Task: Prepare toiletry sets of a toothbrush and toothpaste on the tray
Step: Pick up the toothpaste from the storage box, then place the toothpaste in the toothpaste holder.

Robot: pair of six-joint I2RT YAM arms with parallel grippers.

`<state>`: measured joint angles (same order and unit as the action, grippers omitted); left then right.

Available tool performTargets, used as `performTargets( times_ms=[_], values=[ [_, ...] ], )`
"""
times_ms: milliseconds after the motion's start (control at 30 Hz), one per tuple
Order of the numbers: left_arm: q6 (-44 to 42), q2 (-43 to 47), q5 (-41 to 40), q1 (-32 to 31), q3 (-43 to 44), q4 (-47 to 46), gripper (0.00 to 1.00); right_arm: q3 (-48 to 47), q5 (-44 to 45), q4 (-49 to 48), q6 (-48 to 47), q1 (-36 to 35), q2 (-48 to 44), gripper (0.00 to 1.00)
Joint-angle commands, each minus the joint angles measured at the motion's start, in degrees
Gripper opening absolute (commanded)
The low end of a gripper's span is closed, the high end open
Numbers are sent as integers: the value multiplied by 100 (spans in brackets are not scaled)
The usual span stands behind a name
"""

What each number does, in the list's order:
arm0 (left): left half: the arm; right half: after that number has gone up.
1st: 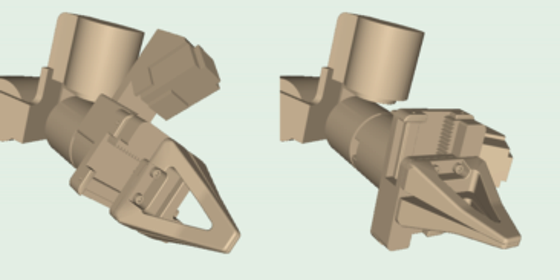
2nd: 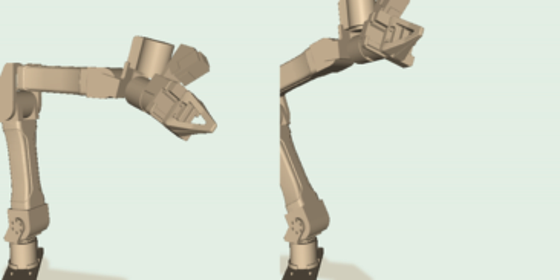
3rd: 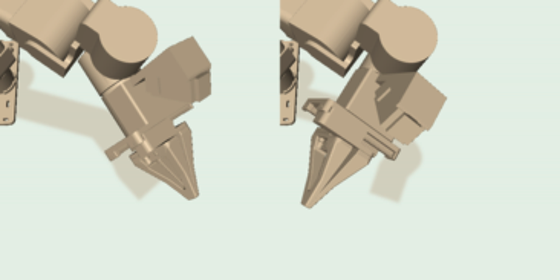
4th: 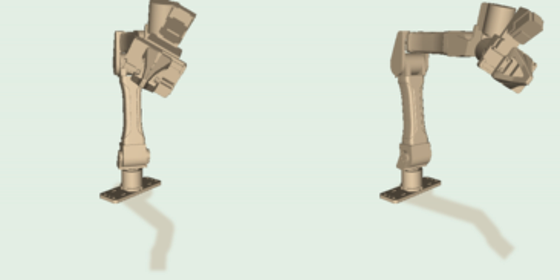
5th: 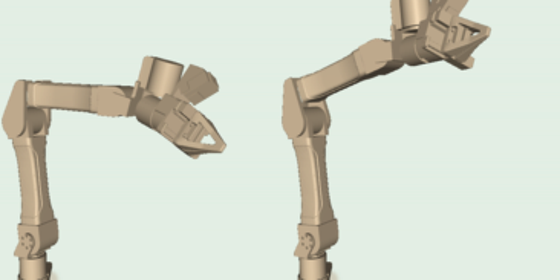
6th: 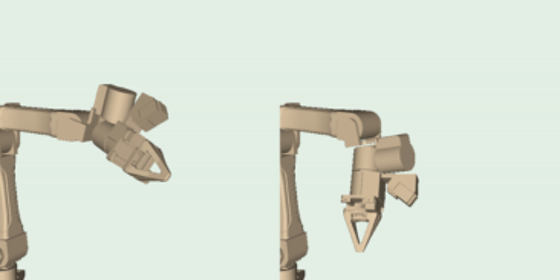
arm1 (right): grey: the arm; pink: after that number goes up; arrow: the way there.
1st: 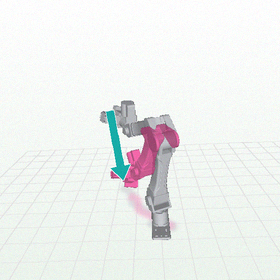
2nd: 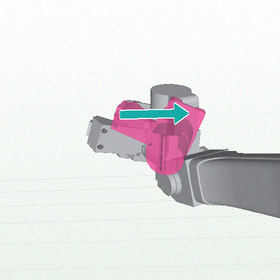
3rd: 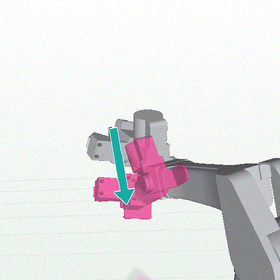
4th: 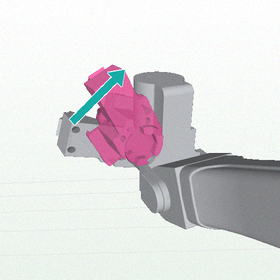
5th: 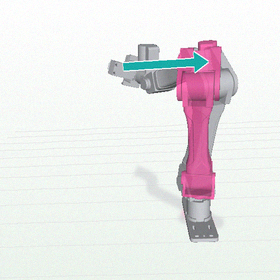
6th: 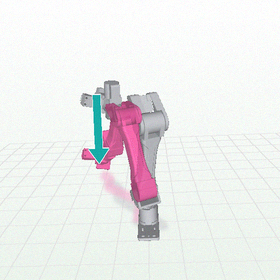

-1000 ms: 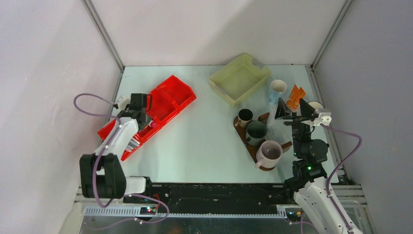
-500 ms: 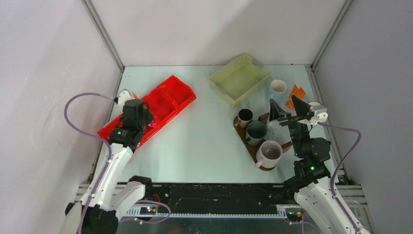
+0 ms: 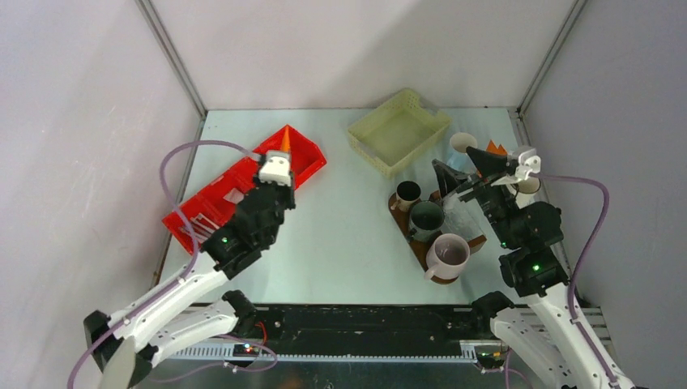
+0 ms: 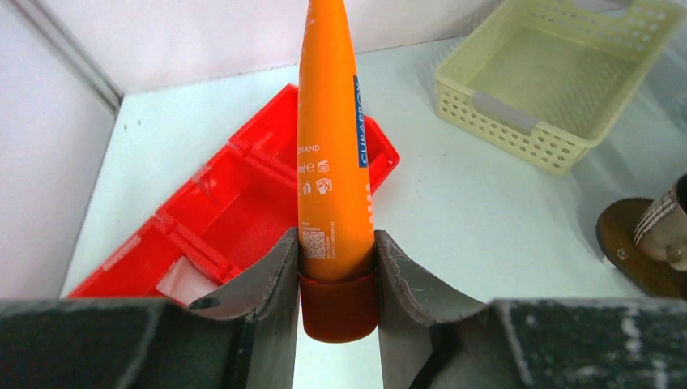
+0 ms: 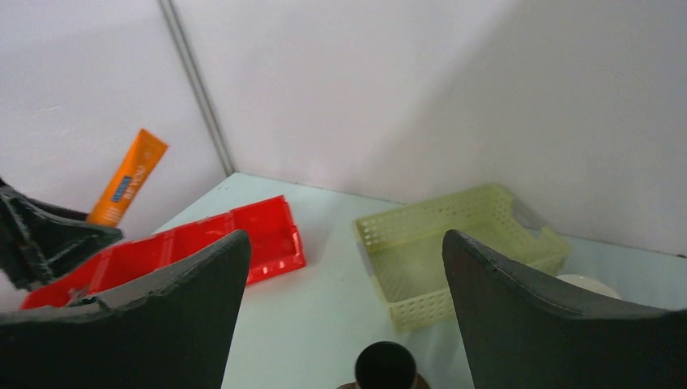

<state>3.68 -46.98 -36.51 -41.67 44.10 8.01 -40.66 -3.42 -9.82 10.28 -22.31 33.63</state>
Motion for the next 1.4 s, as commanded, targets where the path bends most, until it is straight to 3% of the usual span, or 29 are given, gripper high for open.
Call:
performTargets(
  times_ms=[0,433,867,1000,1367],
  values=[
    [-1885,-262,-955,-864,-84,-1534,0,-557,-238,672,372,-190,300,91],
    [-5024,-1546,-1724,-2673,-438,-4572,1,-1367,-104,1217,1198,-704,1017,88],
    [-7902,-3237,-1929,-3369,-553,-7666,1,-1954,-305,1170,1885,-790,1678,85],
    [-8290,-3579,-1879,-3469,-501,-8220,0,-2253,-405,1361,1962,-793,2042,84],
    [-8313,-3700,-1842,-3562,-464,-8335,0,-2602,-579,1689,2419,-793,2938,77]
  ],
)
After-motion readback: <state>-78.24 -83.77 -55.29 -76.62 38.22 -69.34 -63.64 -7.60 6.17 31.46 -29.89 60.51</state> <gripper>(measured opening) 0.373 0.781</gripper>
